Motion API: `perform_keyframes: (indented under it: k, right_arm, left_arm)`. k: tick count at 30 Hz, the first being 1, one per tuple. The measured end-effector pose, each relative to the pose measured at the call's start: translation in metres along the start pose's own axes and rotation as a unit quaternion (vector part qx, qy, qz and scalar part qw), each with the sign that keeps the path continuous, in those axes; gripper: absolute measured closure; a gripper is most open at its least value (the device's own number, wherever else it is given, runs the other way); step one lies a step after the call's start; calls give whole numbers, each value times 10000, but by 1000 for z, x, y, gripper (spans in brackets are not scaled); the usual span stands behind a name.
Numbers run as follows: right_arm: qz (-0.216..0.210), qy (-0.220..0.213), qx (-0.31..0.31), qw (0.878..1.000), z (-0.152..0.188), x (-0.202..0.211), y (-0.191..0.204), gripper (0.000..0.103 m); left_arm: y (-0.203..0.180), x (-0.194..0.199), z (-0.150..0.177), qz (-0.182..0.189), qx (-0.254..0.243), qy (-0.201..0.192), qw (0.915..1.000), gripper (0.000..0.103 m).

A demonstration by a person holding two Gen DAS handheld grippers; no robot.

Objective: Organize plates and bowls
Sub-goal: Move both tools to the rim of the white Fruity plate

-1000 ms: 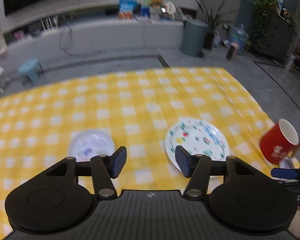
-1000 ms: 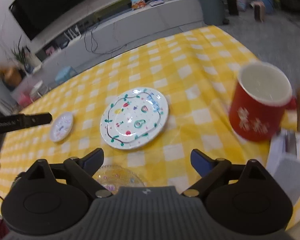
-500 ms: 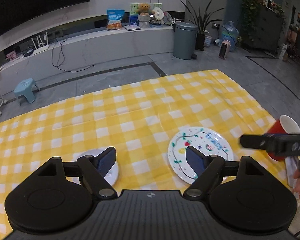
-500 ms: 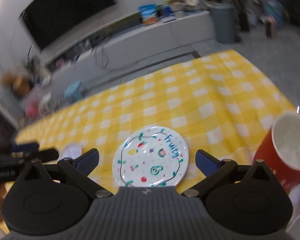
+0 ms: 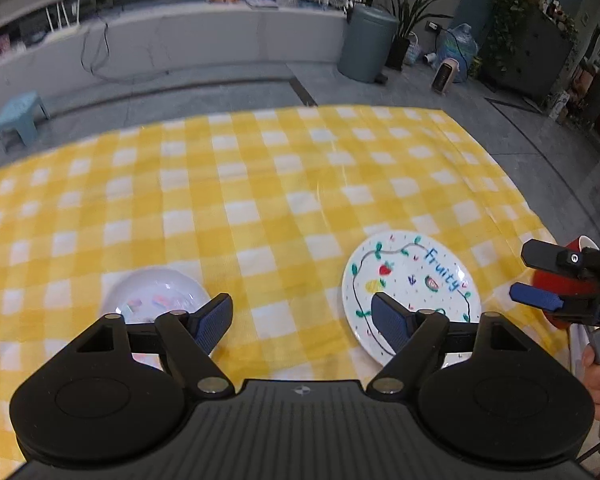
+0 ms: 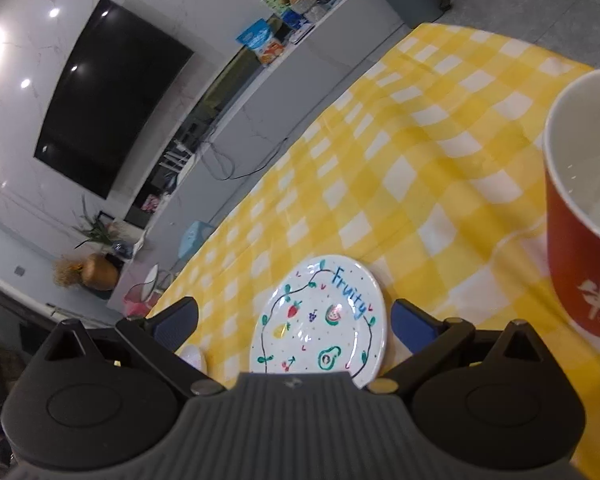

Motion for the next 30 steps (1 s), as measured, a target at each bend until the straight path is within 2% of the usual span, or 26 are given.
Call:
perform_keyframes:
  k: [4,8,11,13,16,19,22,25,30]
  right_arm:
    - [50,234,115,9996,9,-8,-6,3]
    - [326,355,472,9977,12,-15,-13,7]
    - [393,478,605,9962,17,-22,-16,13]
    - [486,574,682,9948,21,-27,-19,27]
    - [567,532,844,9934,23,-30,-19,32]
    - [683,517,826,9929,22,-30,-22,46]
    - [682,536,702,9938,21,-29,-24,47]
    - [707,537,618,9941,20,-29,-24,47]
    - [760,581,734,9927,21,-29,-22,48]
  left_arm:
    - [11,-14,10,800,498,154,9954,17]
    - [20,-26,14,1181,1108,536,9854,20]
    - [22,-30,17,1090,1265,665,9837,21]
    - [21,-29,19,954,1300,702,9844,21]
    - [16,-26,19,890,1240,679,9859,21]
    - [9,-21,18,832,1117,613,9884,21]
    - [6,-20,17,669,1022,637,9905,21]
    - [6,-22,16,471,1160,836,9886,21]
    - [2,-23,2,257,1048,803,9909,27]
Point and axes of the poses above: each gripper's, at about its wrist camera, not at the fingertips, and x roughly against the way its jaws point, y to its left, z to its underside, the point moved 8 cm from there along -x, roughly the way its jaws point, and after that the axes turned 1 degree about -x, right-handed, at the moved point
